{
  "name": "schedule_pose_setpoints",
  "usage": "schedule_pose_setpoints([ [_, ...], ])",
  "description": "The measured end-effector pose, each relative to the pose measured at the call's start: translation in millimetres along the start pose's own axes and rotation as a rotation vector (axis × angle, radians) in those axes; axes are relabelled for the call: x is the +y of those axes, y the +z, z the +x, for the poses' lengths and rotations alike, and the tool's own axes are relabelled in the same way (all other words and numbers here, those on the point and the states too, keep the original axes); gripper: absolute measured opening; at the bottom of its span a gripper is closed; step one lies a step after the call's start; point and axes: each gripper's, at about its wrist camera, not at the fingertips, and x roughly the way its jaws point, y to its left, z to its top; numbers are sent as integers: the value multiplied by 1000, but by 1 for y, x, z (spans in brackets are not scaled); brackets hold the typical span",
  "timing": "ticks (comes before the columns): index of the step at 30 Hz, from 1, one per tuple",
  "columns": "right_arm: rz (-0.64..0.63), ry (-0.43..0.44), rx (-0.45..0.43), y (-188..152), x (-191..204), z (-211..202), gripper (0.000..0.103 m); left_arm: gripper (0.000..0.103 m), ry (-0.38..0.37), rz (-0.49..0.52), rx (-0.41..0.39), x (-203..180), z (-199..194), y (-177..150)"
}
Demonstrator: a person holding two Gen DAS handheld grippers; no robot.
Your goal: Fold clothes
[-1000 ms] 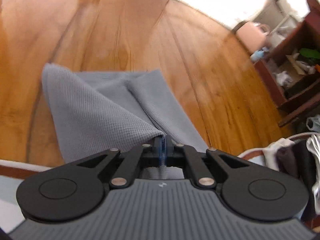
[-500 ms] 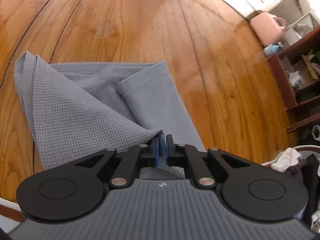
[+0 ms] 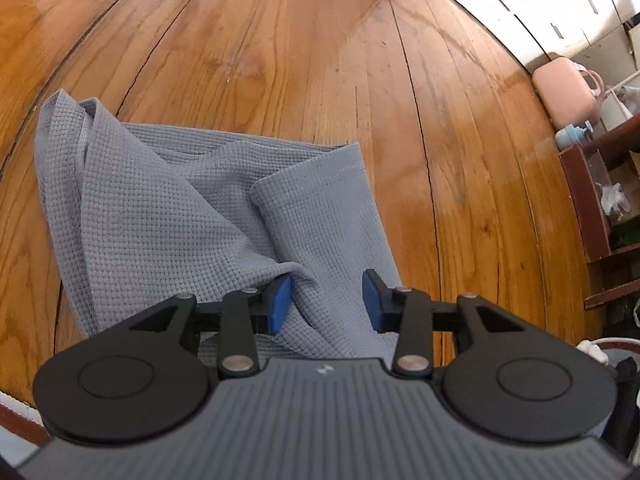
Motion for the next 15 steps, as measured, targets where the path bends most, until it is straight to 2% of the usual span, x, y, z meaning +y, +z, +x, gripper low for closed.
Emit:
schedule_pose_setpoints([
  [4,3,4,1,-1,-1,0,14,41,15,-12,17,-3,-4,5],
  [7,0,7,6,-3,-1,1,14,41,77,13,13,-5,-7,8],
  [9,3,8,9,-4,-2,2,14,41,93,-19,68,-6,-1,11],
  [11,19,10,11,-4,-4,3,14,41,108,-55,79,-5,-2,13],
  [13,30,10,14,-4,-4,4,14,44,123,-65,76,-5,-1,14],
  [15,27,8,16,-4,-3,5,14,55,127,-39,52,-10,3,13],
])
